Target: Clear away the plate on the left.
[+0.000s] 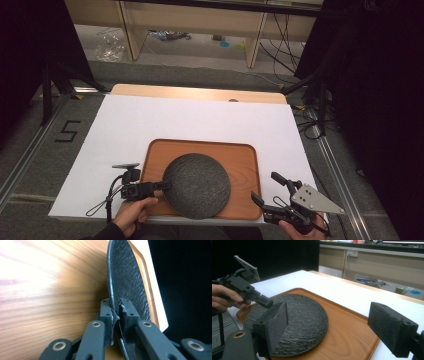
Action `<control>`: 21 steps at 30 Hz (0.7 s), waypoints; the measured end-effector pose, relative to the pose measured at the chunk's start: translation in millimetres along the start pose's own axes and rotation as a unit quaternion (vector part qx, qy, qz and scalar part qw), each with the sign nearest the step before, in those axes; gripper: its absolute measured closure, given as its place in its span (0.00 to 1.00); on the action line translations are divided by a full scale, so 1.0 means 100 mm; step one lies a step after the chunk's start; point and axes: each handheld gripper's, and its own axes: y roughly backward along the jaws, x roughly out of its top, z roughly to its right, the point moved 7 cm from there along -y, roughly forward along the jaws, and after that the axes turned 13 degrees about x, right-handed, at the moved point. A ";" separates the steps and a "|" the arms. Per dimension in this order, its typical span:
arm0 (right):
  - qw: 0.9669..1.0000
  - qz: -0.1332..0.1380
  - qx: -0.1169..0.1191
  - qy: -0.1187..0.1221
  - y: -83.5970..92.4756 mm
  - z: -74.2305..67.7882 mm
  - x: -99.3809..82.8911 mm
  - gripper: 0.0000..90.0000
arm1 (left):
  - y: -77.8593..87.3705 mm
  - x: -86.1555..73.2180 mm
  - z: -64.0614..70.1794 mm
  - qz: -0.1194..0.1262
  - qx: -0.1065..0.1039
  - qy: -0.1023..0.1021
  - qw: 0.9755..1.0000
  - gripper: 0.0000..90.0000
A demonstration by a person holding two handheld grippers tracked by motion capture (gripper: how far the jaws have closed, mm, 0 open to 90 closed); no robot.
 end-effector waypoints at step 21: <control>1.000 0.000 0.000 0.000 -0.01 0.00 -0.01 0.20 | -0.10 -0.13 0.03 -0.043 0.023 -0.043 0.998 0.82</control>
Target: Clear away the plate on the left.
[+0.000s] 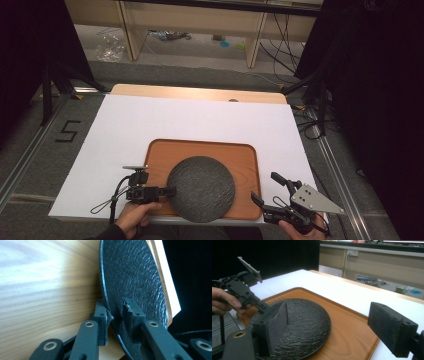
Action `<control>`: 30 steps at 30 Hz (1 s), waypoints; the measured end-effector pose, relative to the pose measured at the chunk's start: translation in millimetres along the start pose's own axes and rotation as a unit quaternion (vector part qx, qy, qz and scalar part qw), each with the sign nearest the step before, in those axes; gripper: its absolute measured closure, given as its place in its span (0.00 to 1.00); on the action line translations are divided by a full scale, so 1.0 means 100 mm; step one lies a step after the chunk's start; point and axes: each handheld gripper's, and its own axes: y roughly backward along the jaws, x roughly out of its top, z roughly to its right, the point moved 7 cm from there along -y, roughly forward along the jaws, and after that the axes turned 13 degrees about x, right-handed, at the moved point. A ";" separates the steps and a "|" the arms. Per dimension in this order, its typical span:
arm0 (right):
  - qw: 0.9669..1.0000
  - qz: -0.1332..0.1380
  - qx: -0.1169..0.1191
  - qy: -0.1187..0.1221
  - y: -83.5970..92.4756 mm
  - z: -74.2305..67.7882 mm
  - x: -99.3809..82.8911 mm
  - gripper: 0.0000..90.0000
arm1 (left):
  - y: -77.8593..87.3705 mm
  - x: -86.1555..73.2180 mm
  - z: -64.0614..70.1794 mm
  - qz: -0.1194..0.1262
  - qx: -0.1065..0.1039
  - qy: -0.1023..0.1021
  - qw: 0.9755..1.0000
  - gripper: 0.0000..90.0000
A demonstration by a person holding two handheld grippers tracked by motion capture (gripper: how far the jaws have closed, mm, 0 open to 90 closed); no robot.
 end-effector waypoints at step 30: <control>1.000 -0.001 0.001 -0.001 0.01 0.00 0.00 0.20 | 0.15 0.07 0.11 0.014 0.072 -0.107 0.992 0.43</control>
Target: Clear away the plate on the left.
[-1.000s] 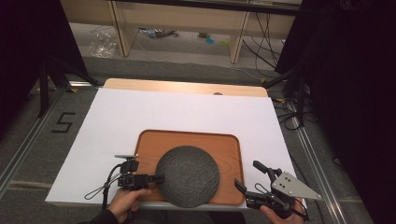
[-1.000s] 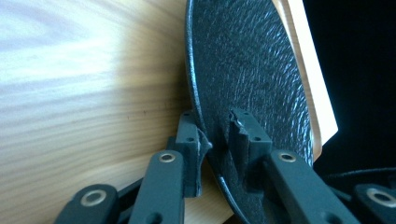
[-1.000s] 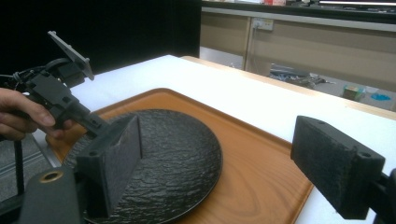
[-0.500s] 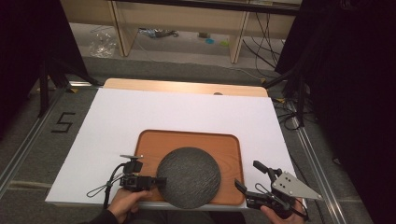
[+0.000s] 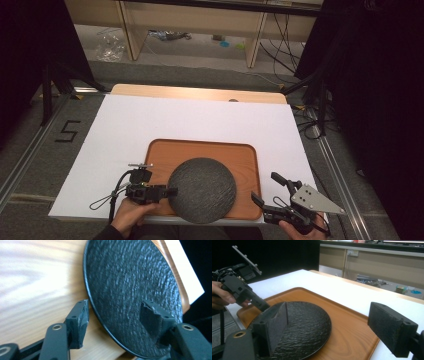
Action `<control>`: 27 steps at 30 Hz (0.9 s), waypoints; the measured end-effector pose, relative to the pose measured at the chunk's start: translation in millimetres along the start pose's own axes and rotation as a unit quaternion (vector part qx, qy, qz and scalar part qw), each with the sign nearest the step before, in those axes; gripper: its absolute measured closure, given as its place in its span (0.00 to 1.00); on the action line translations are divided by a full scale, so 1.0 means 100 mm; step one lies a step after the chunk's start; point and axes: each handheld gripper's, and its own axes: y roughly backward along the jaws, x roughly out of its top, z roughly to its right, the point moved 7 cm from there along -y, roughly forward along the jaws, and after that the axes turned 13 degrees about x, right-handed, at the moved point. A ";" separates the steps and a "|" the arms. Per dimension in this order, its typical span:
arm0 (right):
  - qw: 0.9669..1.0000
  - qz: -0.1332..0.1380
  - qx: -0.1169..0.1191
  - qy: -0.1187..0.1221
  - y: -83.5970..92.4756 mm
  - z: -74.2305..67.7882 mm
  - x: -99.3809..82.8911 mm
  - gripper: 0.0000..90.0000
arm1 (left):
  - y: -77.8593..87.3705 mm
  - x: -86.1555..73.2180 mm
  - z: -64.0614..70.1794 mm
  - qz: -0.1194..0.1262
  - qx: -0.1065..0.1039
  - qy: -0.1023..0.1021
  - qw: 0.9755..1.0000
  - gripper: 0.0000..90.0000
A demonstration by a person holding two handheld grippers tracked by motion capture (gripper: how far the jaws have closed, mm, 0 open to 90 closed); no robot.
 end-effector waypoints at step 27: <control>1.000 -0.001 0.003 0.001 0.00 -0.01 0.00 0.20 | 0.39 0.25 0.14 0.149 -0.012 -0.071 0.986 0.22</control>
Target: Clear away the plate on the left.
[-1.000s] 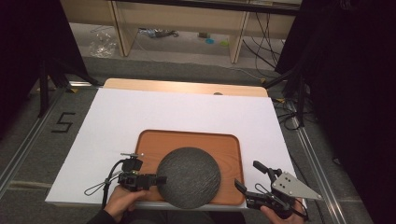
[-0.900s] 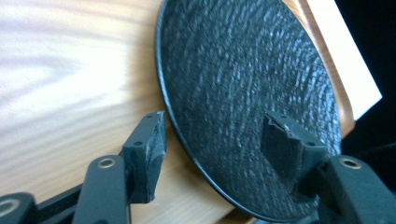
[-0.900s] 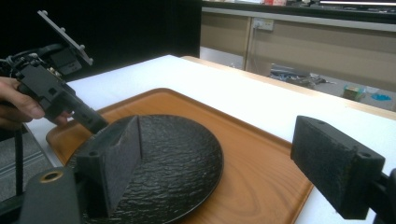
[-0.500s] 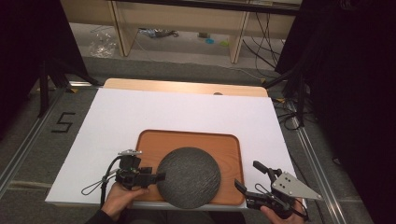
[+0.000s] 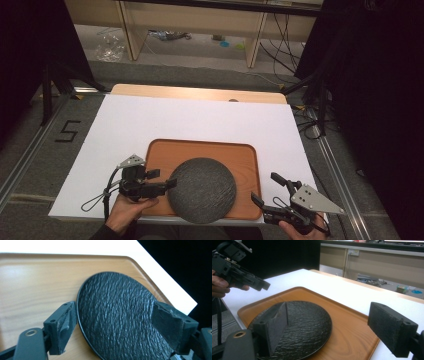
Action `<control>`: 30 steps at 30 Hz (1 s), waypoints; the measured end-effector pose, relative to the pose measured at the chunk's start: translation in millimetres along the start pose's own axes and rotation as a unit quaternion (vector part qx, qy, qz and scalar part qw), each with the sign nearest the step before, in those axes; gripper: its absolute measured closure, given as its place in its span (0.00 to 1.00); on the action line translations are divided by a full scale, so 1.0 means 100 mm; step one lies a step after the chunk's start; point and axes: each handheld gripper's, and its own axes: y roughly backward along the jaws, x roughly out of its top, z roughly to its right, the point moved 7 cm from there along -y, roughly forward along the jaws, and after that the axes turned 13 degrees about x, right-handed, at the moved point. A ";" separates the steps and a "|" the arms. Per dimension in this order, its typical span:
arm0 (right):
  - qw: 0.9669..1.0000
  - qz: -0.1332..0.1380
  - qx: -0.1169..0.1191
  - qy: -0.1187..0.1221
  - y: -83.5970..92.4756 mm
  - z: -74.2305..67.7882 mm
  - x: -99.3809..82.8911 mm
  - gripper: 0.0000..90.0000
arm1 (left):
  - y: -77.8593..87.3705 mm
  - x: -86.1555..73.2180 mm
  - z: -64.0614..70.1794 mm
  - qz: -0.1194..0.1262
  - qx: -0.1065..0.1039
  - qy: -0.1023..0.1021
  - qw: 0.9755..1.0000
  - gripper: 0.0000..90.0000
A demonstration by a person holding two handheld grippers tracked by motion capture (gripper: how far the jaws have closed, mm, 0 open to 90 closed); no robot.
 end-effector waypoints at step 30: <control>1.000 0.000 0.003 0.000 -0.01 -0.01 -0.01 0.19 | 0.34 0.12 0.12 0.095 -0.014 -0.084 0.992 0.22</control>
